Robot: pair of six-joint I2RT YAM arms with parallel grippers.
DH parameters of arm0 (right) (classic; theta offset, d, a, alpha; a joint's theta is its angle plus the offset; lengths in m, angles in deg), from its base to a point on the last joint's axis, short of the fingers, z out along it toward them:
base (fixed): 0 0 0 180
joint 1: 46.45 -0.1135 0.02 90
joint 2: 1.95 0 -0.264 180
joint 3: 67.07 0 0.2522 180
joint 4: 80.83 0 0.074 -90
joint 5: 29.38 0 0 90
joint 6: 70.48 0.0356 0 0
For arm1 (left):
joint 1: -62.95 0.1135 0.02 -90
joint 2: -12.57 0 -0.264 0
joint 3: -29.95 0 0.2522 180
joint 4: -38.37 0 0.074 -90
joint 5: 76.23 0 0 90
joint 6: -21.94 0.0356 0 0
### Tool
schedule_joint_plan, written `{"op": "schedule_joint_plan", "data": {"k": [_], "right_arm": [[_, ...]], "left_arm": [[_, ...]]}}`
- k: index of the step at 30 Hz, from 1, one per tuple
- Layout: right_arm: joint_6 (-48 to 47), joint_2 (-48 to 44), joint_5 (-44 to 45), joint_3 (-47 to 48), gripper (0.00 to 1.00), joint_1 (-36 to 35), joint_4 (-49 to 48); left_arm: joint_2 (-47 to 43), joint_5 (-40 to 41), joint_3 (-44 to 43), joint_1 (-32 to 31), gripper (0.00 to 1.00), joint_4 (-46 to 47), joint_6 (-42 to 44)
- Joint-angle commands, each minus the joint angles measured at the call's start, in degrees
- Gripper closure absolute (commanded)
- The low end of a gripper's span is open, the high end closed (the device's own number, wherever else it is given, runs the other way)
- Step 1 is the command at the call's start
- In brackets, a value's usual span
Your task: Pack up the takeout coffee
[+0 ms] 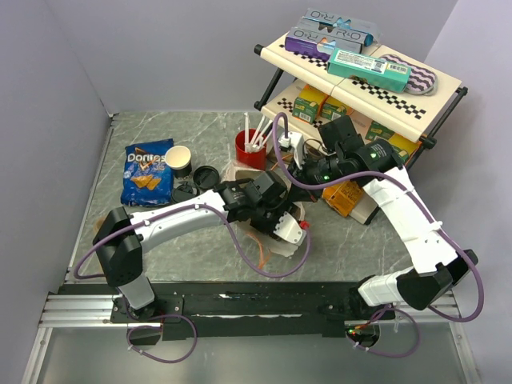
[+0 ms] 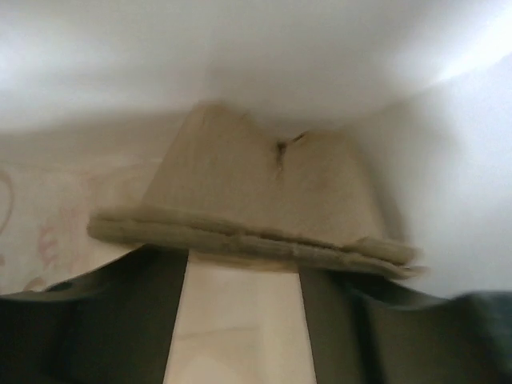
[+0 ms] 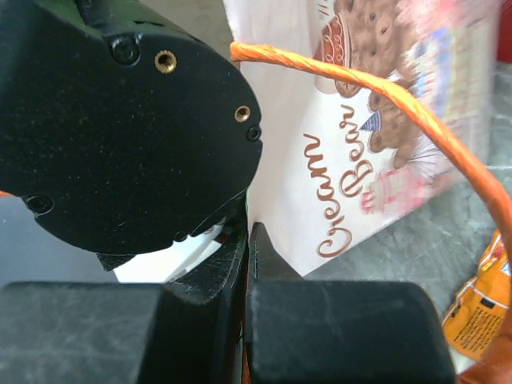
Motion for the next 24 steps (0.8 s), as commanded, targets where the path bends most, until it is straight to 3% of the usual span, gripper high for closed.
{"op": "schedule_joint_plan", "data": {"k": [1,13,16,18,24], "right_arm": [[0.2,-0.2,-5.1,1.9,1.0,-0.3,0.7],[-0.5,-1.2,-3.0,1.2,1.0,-0.3,2.2],[0.4,-1.9,-1.9,0.2,1.0,-0.5,2.5],[1.4,-1.9,-1.4,0.5,1.0,-0.5,2.8],[0.5,-3.0,3.7,0.2,1.0,-2.9,3.4]], "left_arm": [[0.0,1.4,-5.2,1.5,0.36,-5.2,2.3],[-2.6,-0.6,-8.3,2.1,0.46,-9.1,-2.0],[-2.0,-12.8,-10.3,4.2,0.41,-12.2,-5.4],[-1.7,-15.4,-10.2,4.2,0.39,-13.3,-6.4],[-4.7,-3.8,-3.8,0.6,0.41,-3.7,-5.3]]}}
